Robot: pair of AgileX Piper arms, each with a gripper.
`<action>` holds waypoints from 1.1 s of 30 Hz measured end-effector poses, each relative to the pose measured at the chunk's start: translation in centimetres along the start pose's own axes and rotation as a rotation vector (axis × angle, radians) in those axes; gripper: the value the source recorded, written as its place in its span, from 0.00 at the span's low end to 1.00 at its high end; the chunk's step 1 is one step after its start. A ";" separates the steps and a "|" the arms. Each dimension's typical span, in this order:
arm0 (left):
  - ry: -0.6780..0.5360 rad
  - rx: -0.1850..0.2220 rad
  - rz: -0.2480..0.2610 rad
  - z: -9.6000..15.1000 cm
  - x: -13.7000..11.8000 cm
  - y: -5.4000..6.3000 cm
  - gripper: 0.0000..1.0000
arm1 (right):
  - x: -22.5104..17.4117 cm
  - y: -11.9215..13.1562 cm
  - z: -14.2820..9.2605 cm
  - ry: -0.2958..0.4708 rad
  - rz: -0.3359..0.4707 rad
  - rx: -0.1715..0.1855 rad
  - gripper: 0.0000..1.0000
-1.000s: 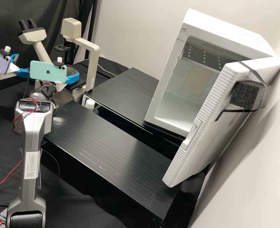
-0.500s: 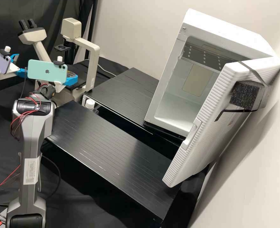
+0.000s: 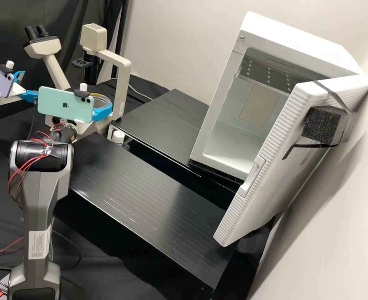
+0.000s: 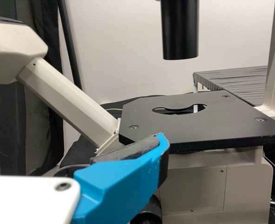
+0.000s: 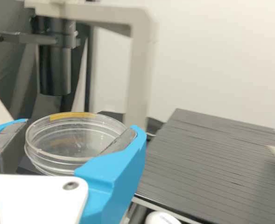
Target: Move the petri dish to the bench.
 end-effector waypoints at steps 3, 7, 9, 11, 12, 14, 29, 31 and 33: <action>0.000 0.000 0.000 0.0 0.0 0.0 1.00 | -2.7 1.1 0.9 0.002 0.026 0.000 0.00; 0.000 0.000 0.000 0.0 0.0 0.0 1.00 | -6.3 2.9 2.0 0.011 0.081 -0.001 0.00; 0.000 0.000 0.000 0.0 0.0 0.0 1.00 | -7.8 3.7 2.4 0.018 0.117 -0.001 0.00; 0.000 0.000 0.000 0.0 0.0 0.0 1.00 | -9.6 4.8 2.9 0.026 0.164 0.004 0.00; 0.000 0.000 0.000 0.0 0.0 0.0 1.00 | -10.8 5.3 3.3 0.030 0.191 0.005 0.00; 0.000 0.000 0.000 0.0 0.0 0.0 1.00 | -12.2 6.0 3.7 0.034 0.232 0.011 0.00; 0.000 0.000 0.000 0.0 0.0 0.0 1.00 | -20.0 6.0 8.6 -0.080 0.230 -0.056 0.00; 0.000 0.000 0.000 0.0 0.0 0.0 1.00 | -20.6 6.3 9.1 -0.103 0.247 -0.045 0.00; 0.000 0.000 0.000 0.0 0.0 0.0 1.00 | -20.9 6.7 9.3 -0.107 0.269 -0.033 0.00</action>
